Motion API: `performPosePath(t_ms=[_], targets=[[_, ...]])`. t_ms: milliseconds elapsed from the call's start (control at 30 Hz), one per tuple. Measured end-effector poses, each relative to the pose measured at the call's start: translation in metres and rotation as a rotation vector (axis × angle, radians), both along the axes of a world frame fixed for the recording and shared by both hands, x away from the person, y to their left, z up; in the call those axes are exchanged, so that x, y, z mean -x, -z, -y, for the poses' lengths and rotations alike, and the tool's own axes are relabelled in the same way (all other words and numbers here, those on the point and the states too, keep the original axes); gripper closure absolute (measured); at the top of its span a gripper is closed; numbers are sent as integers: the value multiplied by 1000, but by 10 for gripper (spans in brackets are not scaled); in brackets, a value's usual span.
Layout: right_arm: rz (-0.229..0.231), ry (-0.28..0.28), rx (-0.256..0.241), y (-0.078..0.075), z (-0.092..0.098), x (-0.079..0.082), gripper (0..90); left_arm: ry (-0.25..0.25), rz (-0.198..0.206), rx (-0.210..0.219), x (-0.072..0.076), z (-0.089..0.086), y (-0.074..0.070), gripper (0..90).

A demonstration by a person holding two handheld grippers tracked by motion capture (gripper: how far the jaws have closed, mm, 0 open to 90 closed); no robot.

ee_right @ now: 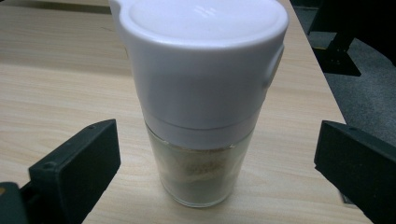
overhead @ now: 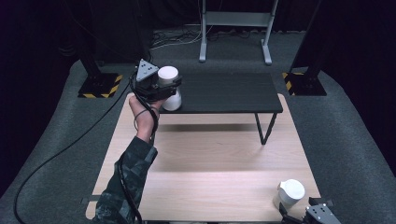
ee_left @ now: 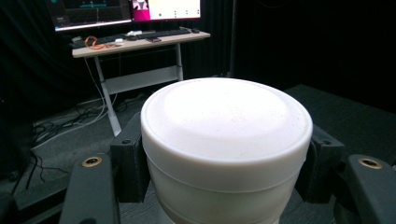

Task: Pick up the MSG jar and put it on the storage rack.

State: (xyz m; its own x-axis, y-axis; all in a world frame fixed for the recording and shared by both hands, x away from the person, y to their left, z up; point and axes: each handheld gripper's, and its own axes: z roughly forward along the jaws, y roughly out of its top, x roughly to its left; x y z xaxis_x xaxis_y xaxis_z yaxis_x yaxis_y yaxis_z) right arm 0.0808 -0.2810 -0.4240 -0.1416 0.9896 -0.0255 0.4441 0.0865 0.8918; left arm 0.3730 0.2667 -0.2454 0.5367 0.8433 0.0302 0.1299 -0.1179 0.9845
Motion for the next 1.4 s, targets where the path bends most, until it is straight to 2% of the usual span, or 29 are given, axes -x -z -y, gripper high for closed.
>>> performPosePath(t_ms=[333,700,833,900,933,1033,1133,1233,1333,1400], targets=[[0,0,3,0,-1,0,0,3,13,29,-1,-4,8,337],[3,3,3,-1,0,1,0,-9,10,29,1,-1,7,330],[4,3,4,-1,0,1,0,-49,1,33,6,5,5,175],[3,3,4,-1,0,1,0,-71,-7,16,10,10,2,118],[4,3,6,-1,0,1,0,-68,-28,5,10,11,-2,91],[5,2,7,-1,-1,1,0,-72,-37,-17,14,13,-8,66],[6,1,7,-1,-1,1,0,-54,-85,-60,15,13,-18,16],[5,0,6,-1,-1,1,0,-67,-118,-91,18,15,-22,2],[5,1,5,-2,-1,1,0,-79,-117,-100,23,14,-20,3],[5,0,7,-2,-1,1,0,-80,-141,-116,26,12,-20,2]])
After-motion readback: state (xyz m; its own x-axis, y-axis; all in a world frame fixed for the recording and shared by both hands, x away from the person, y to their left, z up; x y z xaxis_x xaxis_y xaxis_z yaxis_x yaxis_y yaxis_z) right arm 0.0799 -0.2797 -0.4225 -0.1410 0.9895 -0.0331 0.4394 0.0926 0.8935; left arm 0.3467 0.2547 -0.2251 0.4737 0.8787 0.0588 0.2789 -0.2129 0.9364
